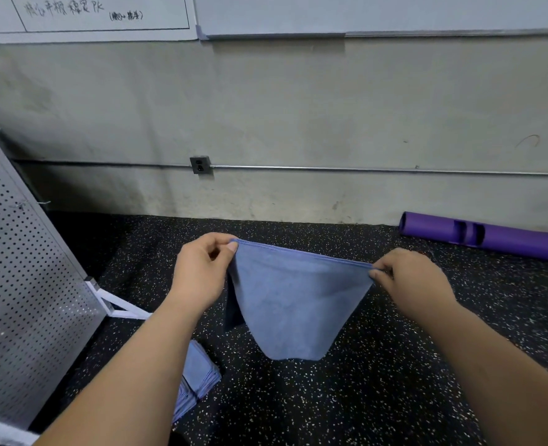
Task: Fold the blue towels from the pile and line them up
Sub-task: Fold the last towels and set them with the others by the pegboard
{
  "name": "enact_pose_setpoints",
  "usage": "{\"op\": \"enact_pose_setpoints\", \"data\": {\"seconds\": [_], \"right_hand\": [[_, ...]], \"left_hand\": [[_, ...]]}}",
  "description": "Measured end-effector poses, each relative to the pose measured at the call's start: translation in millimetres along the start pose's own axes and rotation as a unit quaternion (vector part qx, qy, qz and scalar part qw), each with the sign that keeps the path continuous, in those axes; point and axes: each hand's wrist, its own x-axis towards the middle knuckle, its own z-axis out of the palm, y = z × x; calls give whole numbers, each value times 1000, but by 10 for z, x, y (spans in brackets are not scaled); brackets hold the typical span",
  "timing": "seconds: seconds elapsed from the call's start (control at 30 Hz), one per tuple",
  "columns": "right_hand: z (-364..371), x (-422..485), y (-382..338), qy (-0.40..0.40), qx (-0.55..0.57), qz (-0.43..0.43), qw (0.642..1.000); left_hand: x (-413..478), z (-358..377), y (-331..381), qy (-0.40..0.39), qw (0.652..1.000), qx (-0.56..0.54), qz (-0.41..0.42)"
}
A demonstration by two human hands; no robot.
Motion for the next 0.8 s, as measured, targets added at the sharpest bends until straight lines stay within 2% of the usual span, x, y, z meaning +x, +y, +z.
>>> {"op": "enact_pose_setpoints", "data": {"seconds": [0.13,0.4,0.57,0.7,0.73,0.8], "right_hand": [[-24,-23,23,59,68,4,996],[-148,-66,11,110,156,18,981],[-214,-68,-43,76,237,49,967],[-295,-39,-76,131,297,55,944],[-298,-39,-79,129,294,60,945],[-251,-66,-65,73,249,65,963]], "left_hand": [[-24,7,6,-32,999,20,11],[-15,-77,-64,-47,995,83,17],[-35,-63,-9,-28,992,116,29],[2,-51,64,45,996,62,37],[5,-57,54,43,997,62,32],[-18,-53,13,12,995,95,12]]}}
